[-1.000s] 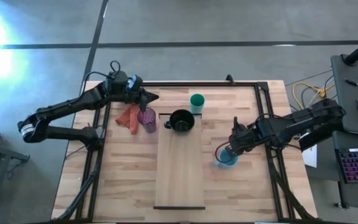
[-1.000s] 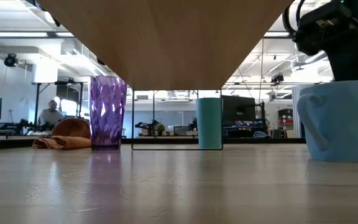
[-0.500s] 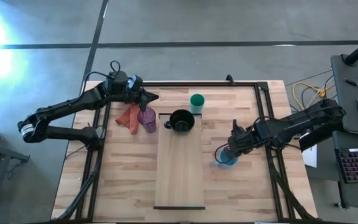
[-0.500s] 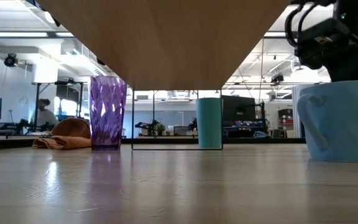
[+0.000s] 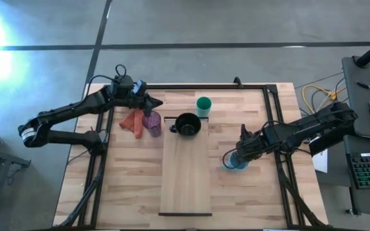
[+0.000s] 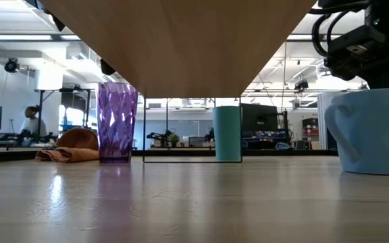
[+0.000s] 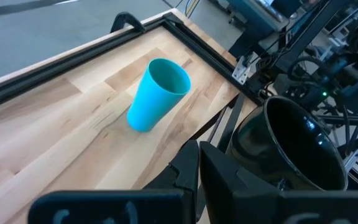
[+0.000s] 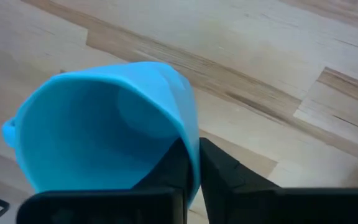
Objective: Stack small to large cups/mugs on shelf
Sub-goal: Put the blue cup on the shelf
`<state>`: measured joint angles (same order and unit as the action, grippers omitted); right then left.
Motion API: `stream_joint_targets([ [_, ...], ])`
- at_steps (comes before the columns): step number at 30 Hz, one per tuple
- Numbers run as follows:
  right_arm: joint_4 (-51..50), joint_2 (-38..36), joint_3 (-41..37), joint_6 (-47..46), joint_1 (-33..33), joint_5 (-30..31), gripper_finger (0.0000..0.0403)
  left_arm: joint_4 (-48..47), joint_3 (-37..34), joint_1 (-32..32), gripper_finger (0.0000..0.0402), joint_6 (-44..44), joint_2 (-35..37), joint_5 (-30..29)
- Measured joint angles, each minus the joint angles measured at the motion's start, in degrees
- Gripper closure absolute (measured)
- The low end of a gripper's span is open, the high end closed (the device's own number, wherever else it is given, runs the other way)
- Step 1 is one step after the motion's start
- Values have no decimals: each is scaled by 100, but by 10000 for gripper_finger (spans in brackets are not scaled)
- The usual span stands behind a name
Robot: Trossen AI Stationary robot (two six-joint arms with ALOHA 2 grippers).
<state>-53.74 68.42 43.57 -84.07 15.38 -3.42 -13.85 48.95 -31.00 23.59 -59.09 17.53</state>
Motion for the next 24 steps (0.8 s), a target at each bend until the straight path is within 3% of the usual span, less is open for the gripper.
stream_joint_targets([
  [5, 8, 17, 222, -4, 0, 56, 388, -198, 0, 2, 402, -95, 148, -1],
  [11, -168, 15, 1131, 156, -2, 258, 389, -639, 0, 2, 402, -219, 661, -216],
  [19, -2518, 935, 3344, 299, 71, 266, 390, -999, -114, 9, 402, -297, 1292, -395],
  [24, -3306, 1755, 4971, 137, 242, 364, 390, -993, -500, 128, 402, -170, 1671, -388],
])
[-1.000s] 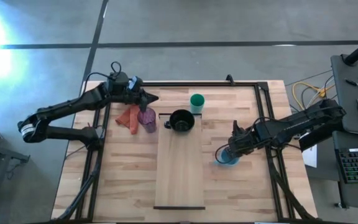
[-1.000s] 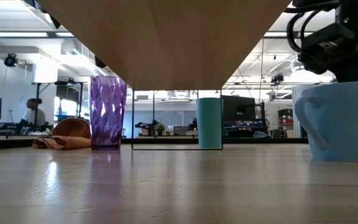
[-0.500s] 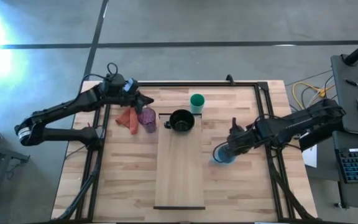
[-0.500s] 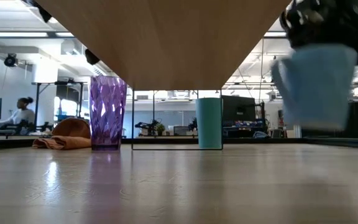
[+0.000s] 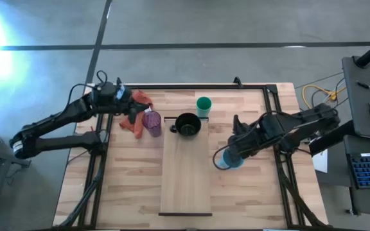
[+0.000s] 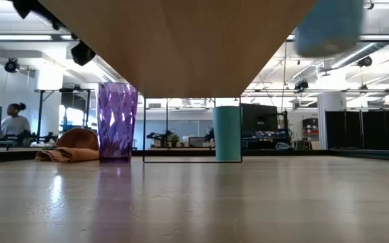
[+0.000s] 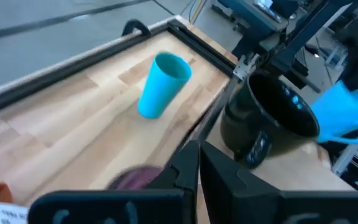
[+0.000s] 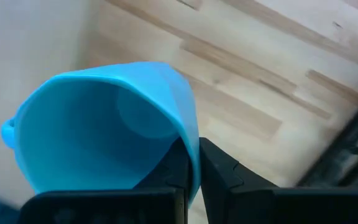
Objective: Stack small to large cups/mugs on shelf
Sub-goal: Put the blue cup on the shelf
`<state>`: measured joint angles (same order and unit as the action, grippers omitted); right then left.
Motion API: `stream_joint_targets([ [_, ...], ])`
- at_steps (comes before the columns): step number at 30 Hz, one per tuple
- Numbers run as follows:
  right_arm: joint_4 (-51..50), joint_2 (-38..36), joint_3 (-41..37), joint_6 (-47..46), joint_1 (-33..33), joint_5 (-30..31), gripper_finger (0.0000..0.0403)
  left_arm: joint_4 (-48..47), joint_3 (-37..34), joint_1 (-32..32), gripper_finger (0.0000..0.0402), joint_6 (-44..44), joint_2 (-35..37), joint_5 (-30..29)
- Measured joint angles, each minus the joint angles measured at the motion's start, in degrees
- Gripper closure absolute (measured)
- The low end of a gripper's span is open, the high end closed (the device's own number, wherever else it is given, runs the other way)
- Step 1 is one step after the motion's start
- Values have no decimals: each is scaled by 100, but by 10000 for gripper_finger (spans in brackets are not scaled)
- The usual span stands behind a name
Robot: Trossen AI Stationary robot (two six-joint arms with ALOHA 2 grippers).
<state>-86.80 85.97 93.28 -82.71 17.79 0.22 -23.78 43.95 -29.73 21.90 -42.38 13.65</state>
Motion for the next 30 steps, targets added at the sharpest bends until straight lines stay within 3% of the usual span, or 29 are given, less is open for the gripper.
stream_joint_targets([
  [6, -265, 954, 1665, 28, 14, 439, 390, 155, -460, 92, 402, 332, 480, 2],
  [12, -298, 1828, 2831, 453, -218, 611, 390, 530, -694, 102, 402, 631, 865, 24],
  [23, -320, 2941, 4121, 1290, -807, 399, 390, 528, -764, 102, 402, 763, 906, 25],
  [30, -305, 3049, 4148, 1235, -865, 78, 390, 530, -770, 123, 402, 729, 769, 23],
])
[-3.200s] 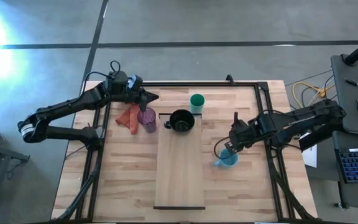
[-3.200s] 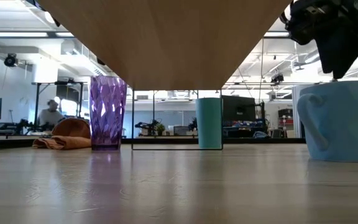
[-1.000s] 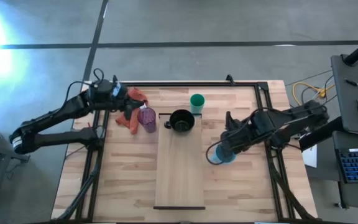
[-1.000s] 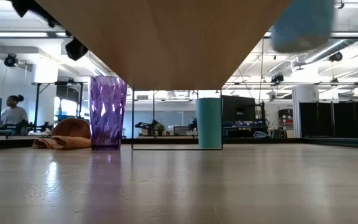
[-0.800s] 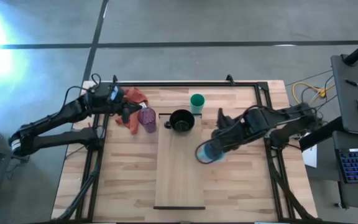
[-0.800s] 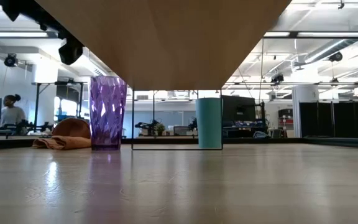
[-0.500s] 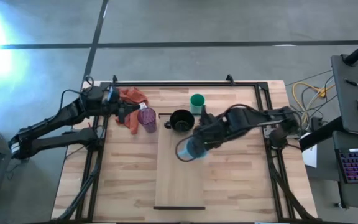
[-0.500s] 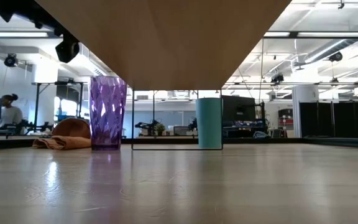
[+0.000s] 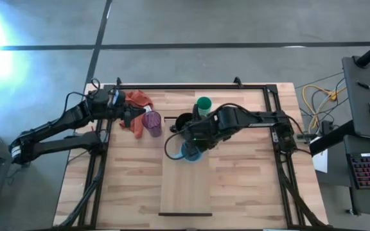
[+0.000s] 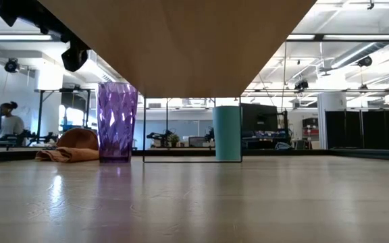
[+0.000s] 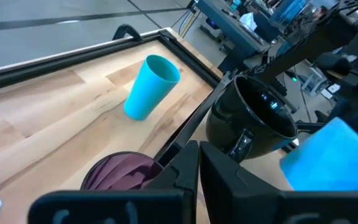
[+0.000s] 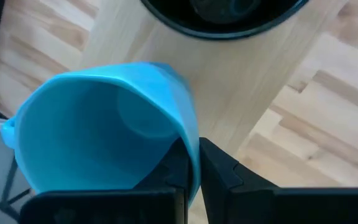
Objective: Stack small to large cups/mugs on shelf
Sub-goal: Put the blue cup on the shelf, then put the green cup on the shelf
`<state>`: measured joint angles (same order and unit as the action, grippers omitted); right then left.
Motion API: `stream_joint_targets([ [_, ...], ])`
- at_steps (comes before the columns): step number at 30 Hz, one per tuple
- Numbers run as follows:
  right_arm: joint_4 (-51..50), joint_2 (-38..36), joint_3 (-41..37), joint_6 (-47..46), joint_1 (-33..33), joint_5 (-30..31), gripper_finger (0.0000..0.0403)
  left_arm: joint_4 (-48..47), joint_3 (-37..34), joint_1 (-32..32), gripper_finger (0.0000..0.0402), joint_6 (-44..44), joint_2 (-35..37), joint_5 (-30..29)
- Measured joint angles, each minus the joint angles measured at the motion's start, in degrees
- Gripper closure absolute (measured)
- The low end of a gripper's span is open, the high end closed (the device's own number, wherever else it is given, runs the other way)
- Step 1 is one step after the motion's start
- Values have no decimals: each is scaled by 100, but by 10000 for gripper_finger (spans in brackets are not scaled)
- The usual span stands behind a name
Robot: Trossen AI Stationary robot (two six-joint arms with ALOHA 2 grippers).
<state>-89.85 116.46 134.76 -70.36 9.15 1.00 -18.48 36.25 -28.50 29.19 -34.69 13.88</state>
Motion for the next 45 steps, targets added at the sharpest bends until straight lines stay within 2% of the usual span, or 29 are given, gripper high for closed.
stream_joint_targets([
  [14, 23, 254, -11, -108, -69, 8, 389, -2, -3, 3, 402, -117, -8, -1],
  [24, 61, 278, -4, 36, -197, 52, 351, -3, -4, 5, 402, -143, -5, -2],
  [32, 69, 283, -4, 137, -258, 33, 343, -6, -4, 12, 402, -114, -5, -1],
  [45, -12, -280, 26, 490, -253, 101, 342, -3, -4, 90, 402, 48, 2, 19],
])
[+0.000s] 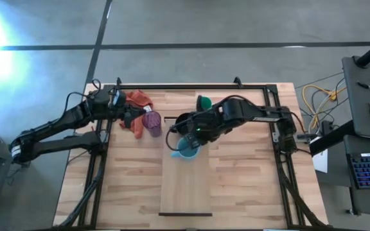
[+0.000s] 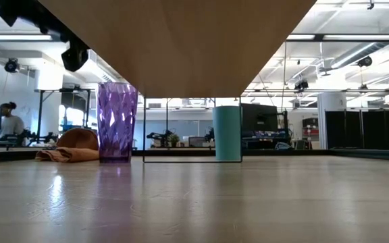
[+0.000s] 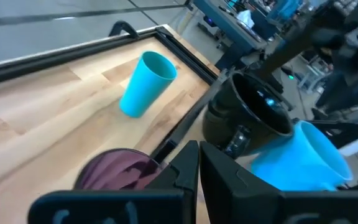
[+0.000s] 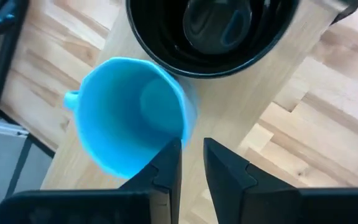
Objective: Stack small to large cups/mugs on shelf
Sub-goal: Put the green cup on the shelf
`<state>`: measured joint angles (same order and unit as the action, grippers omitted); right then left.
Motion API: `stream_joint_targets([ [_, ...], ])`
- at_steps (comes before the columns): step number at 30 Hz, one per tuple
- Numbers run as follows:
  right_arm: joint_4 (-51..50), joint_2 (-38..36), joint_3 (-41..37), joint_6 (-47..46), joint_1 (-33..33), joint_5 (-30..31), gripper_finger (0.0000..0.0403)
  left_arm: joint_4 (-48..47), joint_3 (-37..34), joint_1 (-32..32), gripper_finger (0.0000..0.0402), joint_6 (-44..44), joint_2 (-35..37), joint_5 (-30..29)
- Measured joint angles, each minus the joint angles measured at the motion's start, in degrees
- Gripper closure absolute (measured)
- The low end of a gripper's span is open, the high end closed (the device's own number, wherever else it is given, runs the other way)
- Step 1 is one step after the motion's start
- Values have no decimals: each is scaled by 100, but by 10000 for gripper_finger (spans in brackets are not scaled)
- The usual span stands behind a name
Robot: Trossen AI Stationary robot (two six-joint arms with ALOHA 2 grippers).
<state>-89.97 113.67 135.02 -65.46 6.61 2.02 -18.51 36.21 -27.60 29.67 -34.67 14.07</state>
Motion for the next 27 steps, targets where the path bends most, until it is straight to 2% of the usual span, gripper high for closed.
stream_joint_targets([
  [6, -4, -440, -18, 607, -61, 573, 342, 21, 0, 485, 402, 298, -5, -3],
  [11, -2, -595, -48, 1288, -528, 726, 342, 567, 17, 1118, 402, 423, -25, -401],
  [17, 2, -586, -221, 2499, -1408, 702, 342, 1677, 66, 1432, 402, 645, -214, -404],
  [22, -4, -581, -735, 3277, -2346, 447, 341, 1689, 170, 1428, 402, 748, -469, -411],
  [27, 136, -581, -1535, 3929, -2941, 78, 328, 1660, 170, 1425, 402, 745, -756, -411],
])
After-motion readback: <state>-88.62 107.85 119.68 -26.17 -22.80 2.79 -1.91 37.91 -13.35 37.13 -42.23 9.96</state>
